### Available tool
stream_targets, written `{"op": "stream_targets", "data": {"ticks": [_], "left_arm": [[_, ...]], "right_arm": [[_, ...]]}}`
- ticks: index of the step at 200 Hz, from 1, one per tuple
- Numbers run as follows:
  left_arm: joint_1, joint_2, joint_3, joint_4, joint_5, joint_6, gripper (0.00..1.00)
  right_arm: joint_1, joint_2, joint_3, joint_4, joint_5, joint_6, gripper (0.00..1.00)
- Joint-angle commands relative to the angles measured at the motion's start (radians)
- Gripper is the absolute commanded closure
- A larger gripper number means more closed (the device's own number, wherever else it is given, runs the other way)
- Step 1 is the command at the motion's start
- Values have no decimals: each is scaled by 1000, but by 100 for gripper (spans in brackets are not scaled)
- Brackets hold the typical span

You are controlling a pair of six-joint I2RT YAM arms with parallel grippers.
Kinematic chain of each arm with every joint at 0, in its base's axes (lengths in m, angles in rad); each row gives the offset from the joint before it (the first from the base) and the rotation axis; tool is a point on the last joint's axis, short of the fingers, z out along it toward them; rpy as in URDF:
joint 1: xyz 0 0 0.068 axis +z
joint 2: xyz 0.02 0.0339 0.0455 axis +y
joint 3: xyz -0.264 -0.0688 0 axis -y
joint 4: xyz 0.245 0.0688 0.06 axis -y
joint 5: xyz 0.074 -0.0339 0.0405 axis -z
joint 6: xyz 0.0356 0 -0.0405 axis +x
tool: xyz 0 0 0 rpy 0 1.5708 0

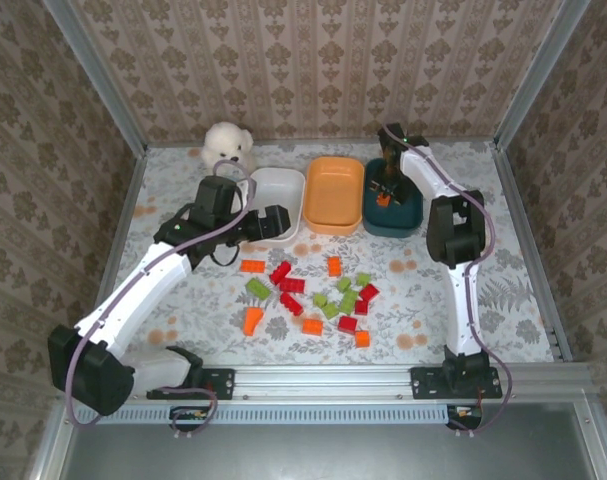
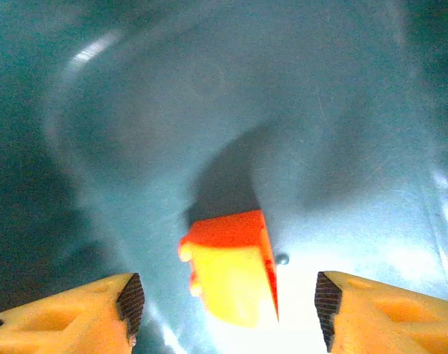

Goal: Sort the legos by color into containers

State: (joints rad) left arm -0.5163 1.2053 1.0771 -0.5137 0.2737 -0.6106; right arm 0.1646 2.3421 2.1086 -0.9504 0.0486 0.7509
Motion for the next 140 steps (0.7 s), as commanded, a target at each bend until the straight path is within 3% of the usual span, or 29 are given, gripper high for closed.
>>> {"op": "stream_targets", "data": {"ticks": [1,45,89,116,140], "left_arm": [[-5,-46,-19,-74,-31,18,5],[-14,-120,-77,-133,-66,-7,8],[-26,-139,-110,-208,-93,56,11],[-53,-106,-128,-212,-105,112,16],[-87,-37,-122,-214,-130,175,18]], "right_arm": [[10,-186,35,-11,36,-27,33],[79,-425,-46,22,65,-89,35],[253,-753,-341,130,10,-179,37],[357,-1004,-629,252,-123,-201,38],[424,-1191,-894,346,-357,-188,38]]}}
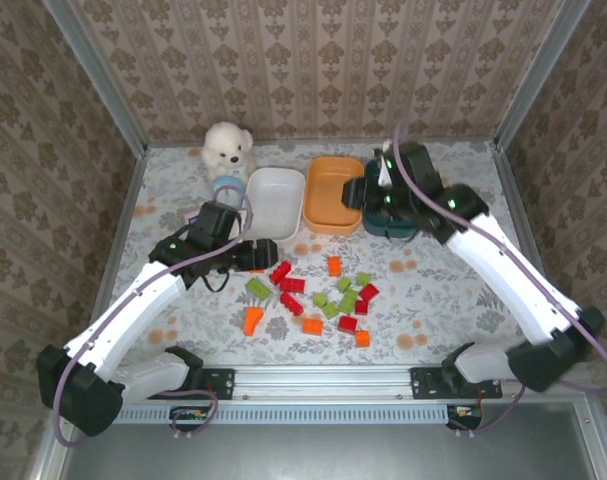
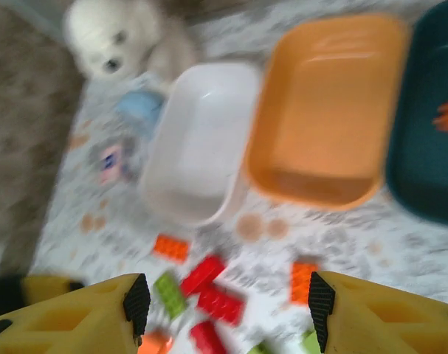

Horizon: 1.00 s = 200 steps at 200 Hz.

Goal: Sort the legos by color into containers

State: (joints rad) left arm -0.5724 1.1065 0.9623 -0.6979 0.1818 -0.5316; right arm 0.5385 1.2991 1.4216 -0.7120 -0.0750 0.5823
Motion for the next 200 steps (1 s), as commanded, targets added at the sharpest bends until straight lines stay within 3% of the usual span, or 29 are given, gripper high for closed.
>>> {"op": "stream_targets", "data": {"ticks": [1,33,72,97,113,120,140,175,200], "left_arm": [[-31,65,-7,-29,-38,98,19],[-38,160,-1,-9,-60,135,24],[-40,269,42,-7,-90,145,32],[-15,280,32,-86,-166,116,41],[25,247,-21,-81,-117,38,41],[36,230,-41,-73,-106,-6,37],[46,205,-82,-38,-58,-208,33],[40,214,-122,-13,-43,-627,34],[34,240,-115,4,-91,-769,35]], "right_arm": [[56,-154,-214,106,-238,-20,38],[166,-290,-404,50,-236,-29,38],[169,-321,-448,40,-208,-26,38],[169,-299,-445,41,-201,-32,38],[169,-296,-447,46,-201,-28,38],[168,-294,-447,46,-200,-29,38],[169,-287,-443,39,-194,-34,38],[169,-267,-445,53,-205,-32,38],[168,-255,-464,108,-277,-30,37]]}}
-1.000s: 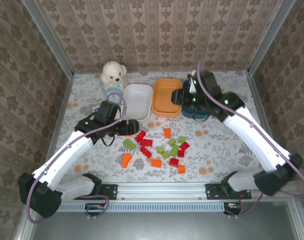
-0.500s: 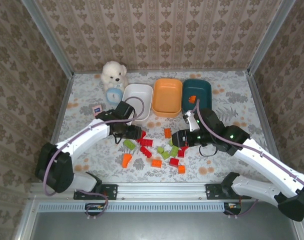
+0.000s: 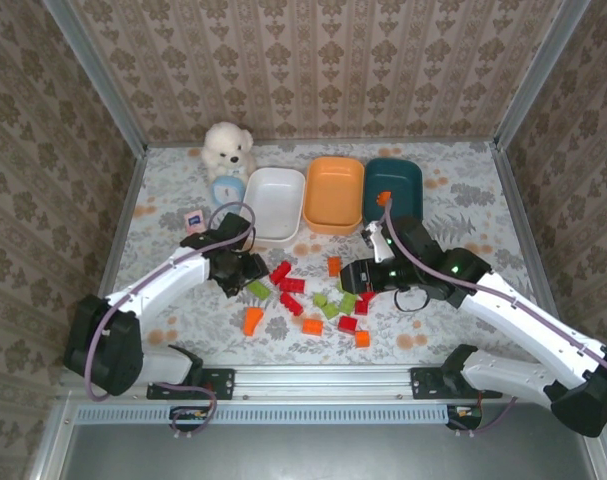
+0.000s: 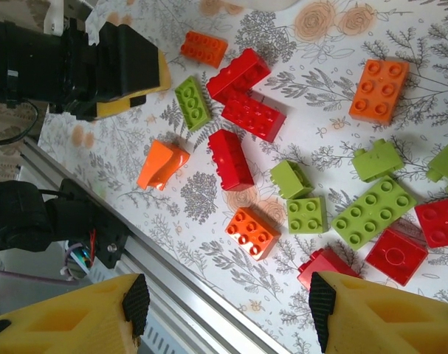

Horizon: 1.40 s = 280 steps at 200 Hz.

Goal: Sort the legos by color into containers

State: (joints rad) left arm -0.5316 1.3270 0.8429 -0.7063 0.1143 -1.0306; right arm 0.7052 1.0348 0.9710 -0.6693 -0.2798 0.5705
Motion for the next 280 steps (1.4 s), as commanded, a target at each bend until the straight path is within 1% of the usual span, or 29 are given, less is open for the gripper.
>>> {"op": "stream_targets", "data": {"ticks": [1,18,42,77,90,116,139,185,193,216,226,251,257,280], "left_arm": [[-7,22,5,11,-25,-276,35],[-1,57,6,9,-34,-314,35],[14,120,14,62,-22,-323,36],[13,197,69,38,-37,-309,36],[13,213,75,15,-44,-316,37],[12,242,62,32,-34,-332,39],[0,269,86,-22,-39,-346,45],[-29,304,90,-15,-51,-351,47],[-31,314,88,-5,-53,-350,48],[-42,330,83,8,-69,-355,60],[-46,326,76,15,-74,-360,64],[-48,316,71,6,-89,-357,65],[-47,308,74,-2,-94,-354,68],[-51,239,103,-76,-144,-329,69]], "right_arm": [[2,10,-15,67,-76,-18,37],[2,4,-34,106,-124,-13,37],[2,-5,-48,127,-154,-18,35],[2,-8,-39,108,-141,-27,34],[2,-11,-40,106,-133,-27,34],[2,-17,-40,104,-120,-26,34],[2,-23,-41,102,-115,-24,34],[0,-20,-46,107,-104,-21,34],[0,-19,-46,111,-104,-18,34],[0,-18,-40,110,-102,-18,34],[0,-18,-39,106,-100,-18,34],[0,-26,-39,100,-95,-18,34],[0,-27,-38,100,-93,-17,34],[0,-34,-18,91,-80,-12,34]]}}
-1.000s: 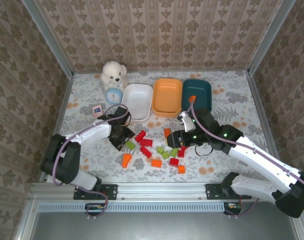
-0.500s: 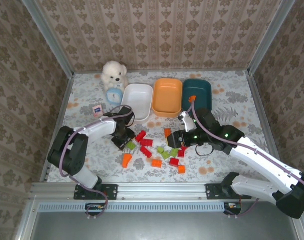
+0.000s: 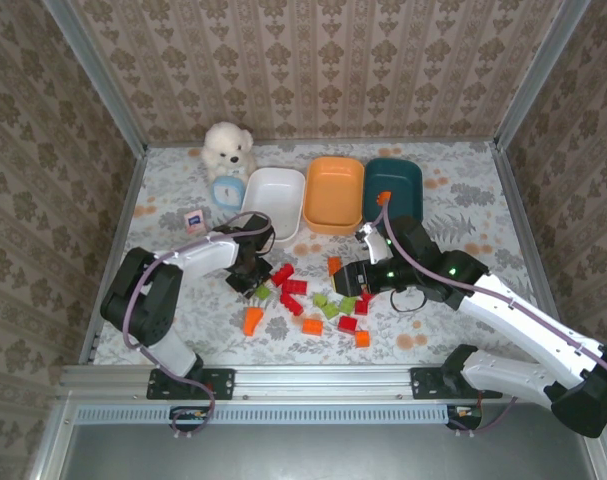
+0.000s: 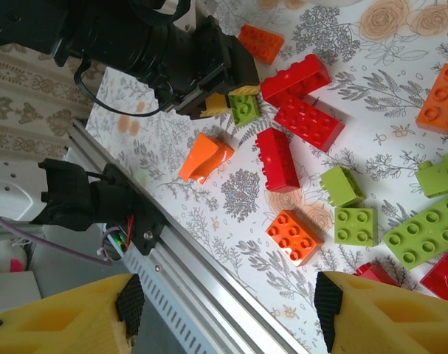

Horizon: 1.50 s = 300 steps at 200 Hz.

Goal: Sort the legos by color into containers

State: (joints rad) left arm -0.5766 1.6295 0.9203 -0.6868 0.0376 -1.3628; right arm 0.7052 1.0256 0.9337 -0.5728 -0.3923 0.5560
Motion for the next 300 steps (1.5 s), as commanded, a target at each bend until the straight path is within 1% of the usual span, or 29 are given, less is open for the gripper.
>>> {"op": "stream_targets", "data": {"ticks": [1,16,28,53,64,73,96,100,102,107,122,134,152,166,186,228,265,292,300], "left_arm": [[-6,-67,28,-100,-69,6,70],[-5,-124,93,-173,-119,70,69],[1,-147,175,-225,-157,154,69],[39,-94,381,-280,-169,346,69],[63,-30,472,-289,-161,425,69],[82,25,550,-293,-154,481,70],[113,198,729,-264,-146,620,70],[113,234,765,-265,-141,635,70],[136,253,784,-269,-137,644,70],[150,296,832,-273,-119,663,70],[156,412,978,-297,-91,713,72],[155,500,1079,-320,-103,749,72],[157,607,1180,-353,-127,777,72],[163,663,1214,-364,-136,786,72],[163,706,1218,-334,-109,803,72],[152,746,1209,-333,-77,799,71],[145,745,1198,-344,-62,780,60],[141,734,1202,-354,-61,780,47],[142,725,1203,-355,-60,780,44]], "right_arm": [[0,-25,20,-5,34,2,34],[-3,-31,53,-17,54,2,34],[-11,-33,83,-22,71,6,34],[-44,-26,123,18,92,38,33],[-64,-11,133,30,96,58,33],[-79,3,138,75,99,76,33],[-114,32,143,132,98,115,33],[-118,39,147,139,98,118,33],[-120,42,148,140,98,120,33],[-123,48,155,141,99,122,33],[-130,63,170,138,103,127,32],[-133,65,177,137,111,131,32],[-136,64,181,126,119,139,32],[-137,54,177,117,124,144,32],[-138,37,162,106,135,152,32],[-138,18,137,81,154,159,32],[-139,24,128,57,177,157,32],[-141,35,141,41,192,144,31],[-141,36,148,6,200,138,31]]}}
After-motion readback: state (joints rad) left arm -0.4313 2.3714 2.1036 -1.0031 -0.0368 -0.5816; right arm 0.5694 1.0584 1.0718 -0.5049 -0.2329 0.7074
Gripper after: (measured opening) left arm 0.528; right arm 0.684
